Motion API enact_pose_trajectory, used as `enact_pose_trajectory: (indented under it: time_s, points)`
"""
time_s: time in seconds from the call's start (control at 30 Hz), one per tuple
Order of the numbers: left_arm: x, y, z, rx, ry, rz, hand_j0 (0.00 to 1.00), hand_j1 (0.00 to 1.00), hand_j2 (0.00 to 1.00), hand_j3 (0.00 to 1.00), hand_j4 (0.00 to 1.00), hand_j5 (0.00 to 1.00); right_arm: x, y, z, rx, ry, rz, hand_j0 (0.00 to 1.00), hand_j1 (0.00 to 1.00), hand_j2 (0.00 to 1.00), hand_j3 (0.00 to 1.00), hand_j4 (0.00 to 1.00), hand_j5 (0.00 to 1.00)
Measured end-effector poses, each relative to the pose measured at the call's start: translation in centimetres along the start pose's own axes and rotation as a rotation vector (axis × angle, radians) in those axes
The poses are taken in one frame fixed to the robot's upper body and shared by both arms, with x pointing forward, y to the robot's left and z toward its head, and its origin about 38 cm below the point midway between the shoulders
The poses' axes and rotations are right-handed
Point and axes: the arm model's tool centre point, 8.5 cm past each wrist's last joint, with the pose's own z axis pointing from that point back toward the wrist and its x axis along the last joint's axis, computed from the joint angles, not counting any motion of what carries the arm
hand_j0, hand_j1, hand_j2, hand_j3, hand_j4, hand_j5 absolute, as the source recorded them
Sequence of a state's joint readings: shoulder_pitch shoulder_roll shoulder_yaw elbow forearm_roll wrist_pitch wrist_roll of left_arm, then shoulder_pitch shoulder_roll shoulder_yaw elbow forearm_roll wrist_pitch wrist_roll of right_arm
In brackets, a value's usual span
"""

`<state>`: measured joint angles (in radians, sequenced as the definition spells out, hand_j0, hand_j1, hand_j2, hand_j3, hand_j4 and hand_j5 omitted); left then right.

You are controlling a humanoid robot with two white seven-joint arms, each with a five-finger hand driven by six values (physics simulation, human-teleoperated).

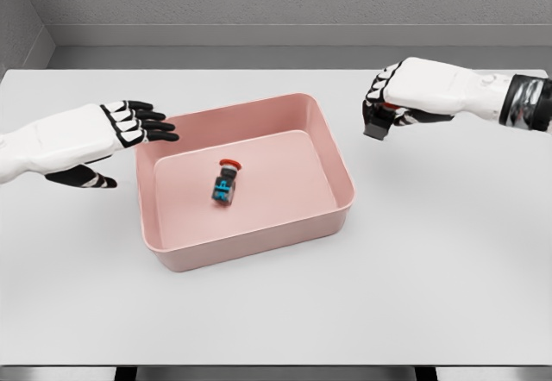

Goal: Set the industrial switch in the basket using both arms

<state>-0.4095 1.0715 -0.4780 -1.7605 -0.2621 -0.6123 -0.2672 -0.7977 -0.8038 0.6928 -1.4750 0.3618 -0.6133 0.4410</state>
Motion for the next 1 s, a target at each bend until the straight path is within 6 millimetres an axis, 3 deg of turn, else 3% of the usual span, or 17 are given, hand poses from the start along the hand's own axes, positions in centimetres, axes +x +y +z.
enact_pose_trajectory:
  time_s: [0.5, 0.73, 1.0]
  points:
    - [-0.1, 0.4, 0.3, 0.000, 0.007, -0.010, 1.00, 1.00, 1.00, 1.00, 1.00, 1.00, 1.6, -2.3, -3.2, -0.041, -0.076, 0.035, 0.46, 0.46, 0.46, 0.46, 0.46, 0.46]
    - [-0.2, 0.4, 0.3, 0.001, 0.008, -0.011, 1.00, 1.00, 1.00, 1.00, 1.00, 1.00, 3.2, -3.6, -5.7, -0.055, -0.141, 0.059, 0.46, 0.46, 0.46, 0.46, 0.46, 0.46]
    - [-0.1, 0.3, 0.4, -0.005, 0.007, -0.009, 1.00, 1.00, 1.00, 1.00, 1.00, 1.00, 5.5, -3.5, -8.7, -0.042, -0.223, 0.065, 0.47, 0.47, 0.47, 0.47, 0.47, 0.47]
